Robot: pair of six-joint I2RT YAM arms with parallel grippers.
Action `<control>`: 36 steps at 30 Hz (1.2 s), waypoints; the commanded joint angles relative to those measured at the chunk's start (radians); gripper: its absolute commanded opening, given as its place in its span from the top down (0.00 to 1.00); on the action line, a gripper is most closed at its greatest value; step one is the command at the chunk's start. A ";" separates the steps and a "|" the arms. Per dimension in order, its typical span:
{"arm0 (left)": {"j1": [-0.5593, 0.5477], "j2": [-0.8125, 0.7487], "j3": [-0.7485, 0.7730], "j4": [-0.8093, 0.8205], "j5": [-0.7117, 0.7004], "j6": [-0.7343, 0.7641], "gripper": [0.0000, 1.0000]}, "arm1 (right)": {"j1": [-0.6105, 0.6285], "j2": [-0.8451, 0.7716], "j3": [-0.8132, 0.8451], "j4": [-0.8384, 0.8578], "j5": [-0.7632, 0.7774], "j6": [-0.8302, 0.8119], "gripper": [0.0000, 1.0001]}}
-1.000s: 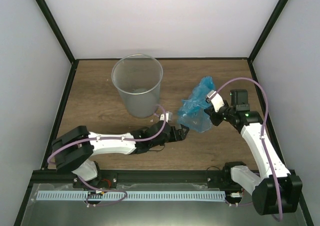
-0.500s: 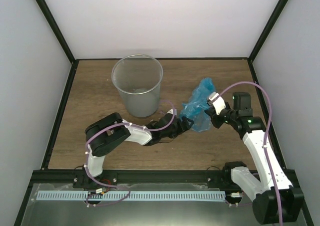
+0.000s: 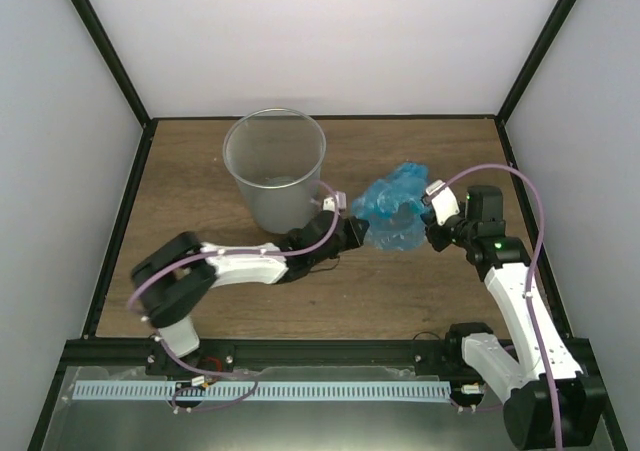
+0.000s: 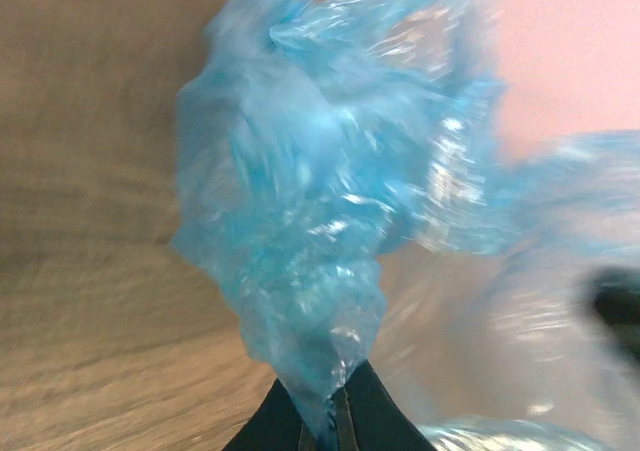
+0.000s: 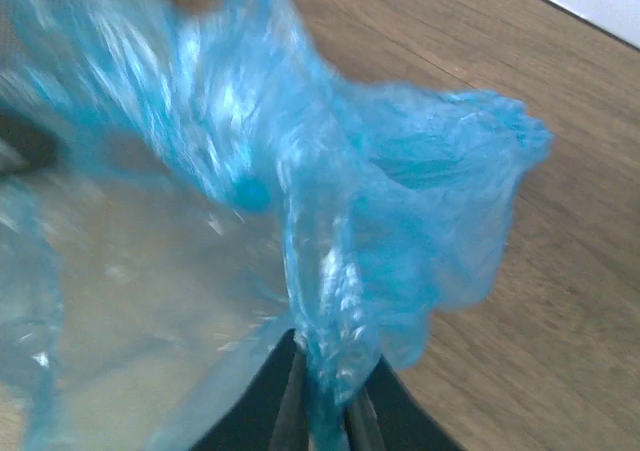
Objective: Put the trash bags into the trash bin
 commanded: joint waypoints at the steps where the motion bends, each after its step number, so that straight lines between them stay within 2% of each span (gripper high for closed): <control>1: -0.023 -0.223 0.014 -0.194 -0.160 0.308 0.96 | -0.011 -0.022 -0.034 0.033 0.119 0.030 0.66; 2: -0.025 -0.258 0.007 -0.223 -0.156 0.342 0.96 | -0.012 -0.018 -0.027 0.006 0.135 0.027 0.48; 3: -0.026 -0.289 -0.004 -0.249 -0.140 0.377 0.96 | -0.011 -0.012 -0.015 -0.051 0.135 0.012 0.37; 5: -0.032 -0.332 -0.019 -0.326 -0.109 0.448 0.96 | -0.011 -0.015 0.008 -0.101 0.129 -0.013 0.26; 9: -0.043 -0.378 -0.052 -0.403 -0.066 0.525 0.96 | -0.011 -0.068 0.028 -0.118 0.048 -0.086 0.15; 13: -0.075 -0.389 -0.063 -0.438 -0.073 0.574 0.96 | -0.011 -0.035 0.055 -0.165 -0.132 -0.139 0.14; 15: -0.097 -0.389 -0.065 -0.446 -0.093 0.581 0.96 | -0.010 -0.001 0.051 -0.151 -0.167 -0.130 0.14; 20: -0.134 -0.391 -0.072 -0.461 -0.131 0.590 0.96 | -0.004 0.054 0.043 -0.107 -0.151 -0.151 0.14; 25: -0.142 -0.402 -0.087 -0.470 -0.142 0.585 0.96 | 0.004 0.048 0.030 -0.073 -0.112 -0.227 0.13; 28: -0.143 -0.414 -0.097 -0.470 -0.153 0.583 0.96 | 0.016 0.059 0.017 -0.096 -0.139 -0.302 0.13; 36: -0.141 -0.435 -0.107 -0.484 -0.178 0.581 0.96 | 0.133 0.048 -0.036 -0.136 -0.180 -0.389 0.16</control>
